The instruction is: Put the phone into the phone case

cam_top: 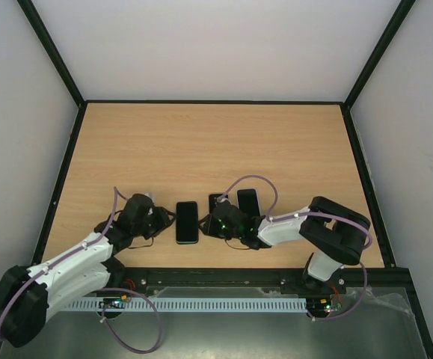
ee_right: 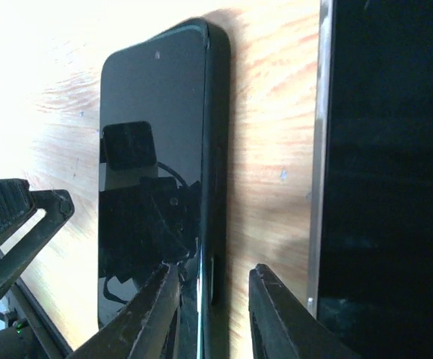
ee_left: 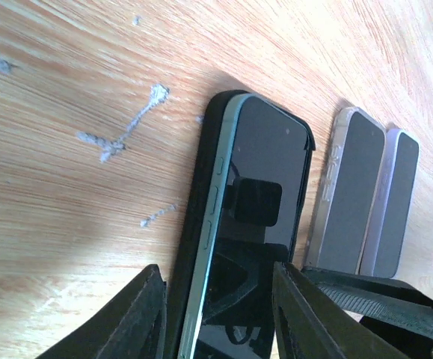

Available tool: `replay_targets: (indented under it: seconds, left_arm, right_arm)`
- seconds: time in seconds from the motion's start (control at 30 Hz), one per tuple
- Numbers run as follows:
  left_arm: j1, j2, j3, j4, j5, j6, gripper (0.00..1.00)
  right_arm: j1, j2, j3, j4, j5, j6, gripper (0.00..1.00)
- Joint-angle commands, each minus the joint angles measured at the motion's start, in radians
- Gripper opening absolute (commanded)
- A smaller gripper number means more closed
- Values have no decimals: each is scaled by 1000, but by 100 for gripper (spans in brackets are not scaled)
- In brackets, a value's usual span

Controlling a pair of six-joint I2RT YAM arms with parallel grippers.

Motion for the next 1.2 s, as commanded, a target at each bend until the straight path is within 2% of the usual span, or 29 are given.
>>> replay_targets:
  seconds: [0.0, 0.4, 0.63, 0.83, 0.97, 1.17]
  left_arm:
    - [42, 21, 9, -1, 70, 80, 41]
    - [44, 112, -1, 64, 148, 123, 36]
    - [43, 180, -19, 128, 154, 125, 22]
    - [44, 210, -18, 113, 122, 136, 15]
    - [43, 180, -18, 84, 102, 124, 15]
    - [45, 129, -20, 45, 78, 102, 25]
  right_arm:
    - [-18, -5, 7, -15, -1, -24, 28]
    - [-17, 81, 30, 71, -81, -4, 24]
    - [-19, 109, 46, 107, -104, 10, 27]
    - [-39, 109, 24, 260, -168, 80, 29]
    - [-50, 78, 11, 355, -210, 107, 29]
    - [-53, 79, -1, 483, -269, 176, 29]
